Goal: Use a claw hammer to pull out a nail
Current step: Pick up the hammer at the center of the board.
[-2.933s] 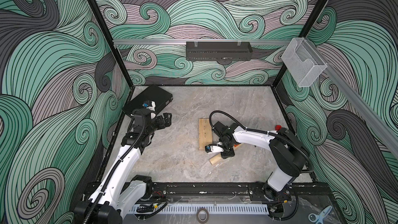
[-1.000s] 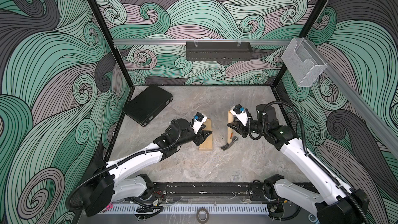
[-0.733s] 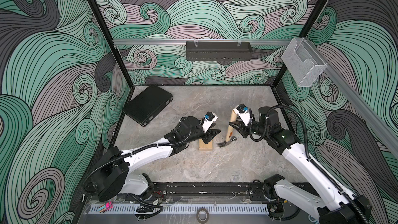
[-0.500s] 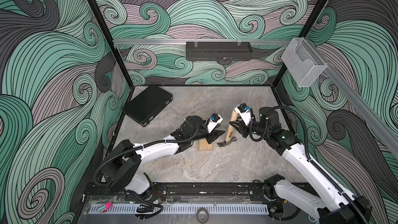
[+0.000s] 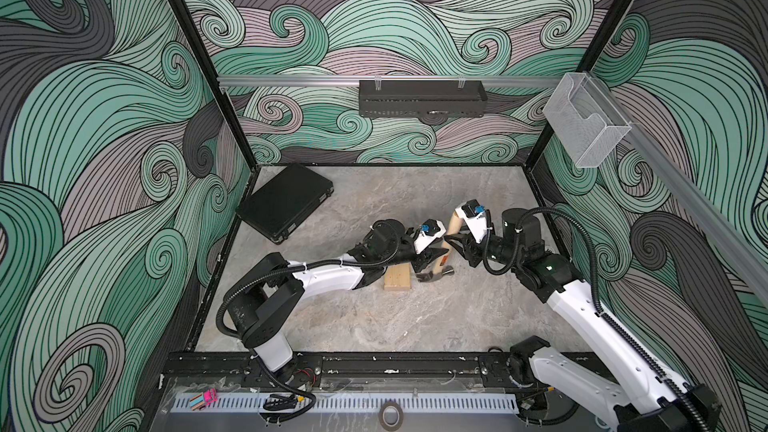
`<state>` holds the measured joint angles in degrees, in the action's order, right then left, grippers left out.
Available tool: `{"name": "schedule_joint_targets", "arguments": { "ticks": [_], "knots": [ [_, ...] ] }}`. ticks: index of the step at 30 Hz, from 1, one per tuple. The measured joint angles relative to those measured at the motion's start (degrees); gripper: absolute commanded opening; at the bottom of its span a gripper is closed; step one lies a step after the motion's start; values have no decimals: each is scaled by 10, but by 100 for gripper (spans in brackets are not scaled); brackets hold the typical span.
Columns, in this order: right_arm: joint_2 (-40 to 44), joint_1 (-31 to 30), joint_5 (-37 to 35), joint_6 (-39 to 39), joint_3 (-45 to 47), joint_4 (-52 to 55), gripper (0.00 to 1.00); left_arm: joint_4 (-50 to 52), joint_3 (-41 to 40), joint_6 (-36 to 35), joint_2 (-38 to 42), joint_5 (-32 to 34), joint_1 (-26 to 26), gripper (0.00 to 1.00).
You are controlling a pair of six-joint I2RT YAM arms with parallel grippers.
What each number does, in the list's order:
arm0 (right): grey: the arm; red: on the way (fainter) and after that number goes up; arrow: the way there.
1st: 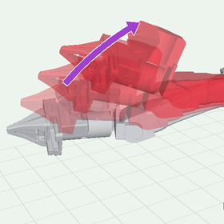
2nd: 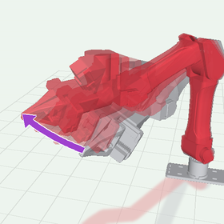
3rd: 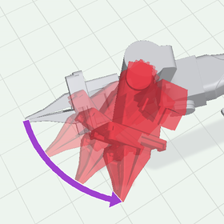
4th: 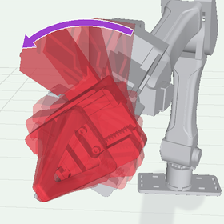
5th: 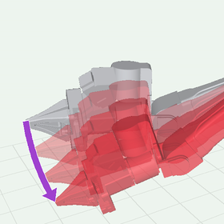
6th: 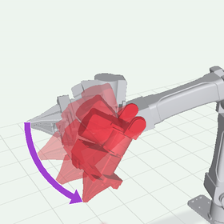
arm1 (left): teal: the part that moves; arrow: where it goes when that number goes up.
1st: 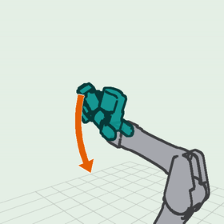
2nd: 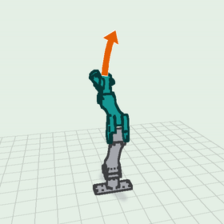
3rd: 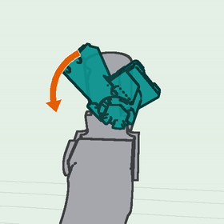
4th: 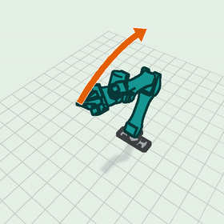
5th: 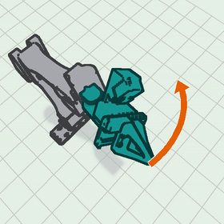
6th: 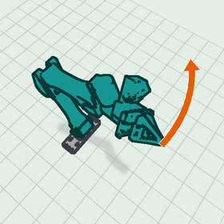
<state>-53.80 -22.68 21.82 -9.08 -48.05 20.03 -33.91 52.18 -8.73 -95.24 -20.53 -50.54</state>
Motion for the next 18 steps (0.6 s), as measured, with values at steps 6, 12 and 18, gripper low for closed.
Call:
{"name": "schedule_joint_targets", "arguments": {
  "ticks": [6, 12, 18],
  "knots": [
    [3, 1, -2, 17, 0, 3, 33, -3, 5, -15, -6, -7, -3, 18],
    [9, 1, 3, 35, 0, -10, 51, 11, 13, -29, -7, -27, -4, 0],
    [24, 3, 20, 14, -12, 8, 67, 44, 26, -51, -6, -48, -5, 0]
  ]
}}
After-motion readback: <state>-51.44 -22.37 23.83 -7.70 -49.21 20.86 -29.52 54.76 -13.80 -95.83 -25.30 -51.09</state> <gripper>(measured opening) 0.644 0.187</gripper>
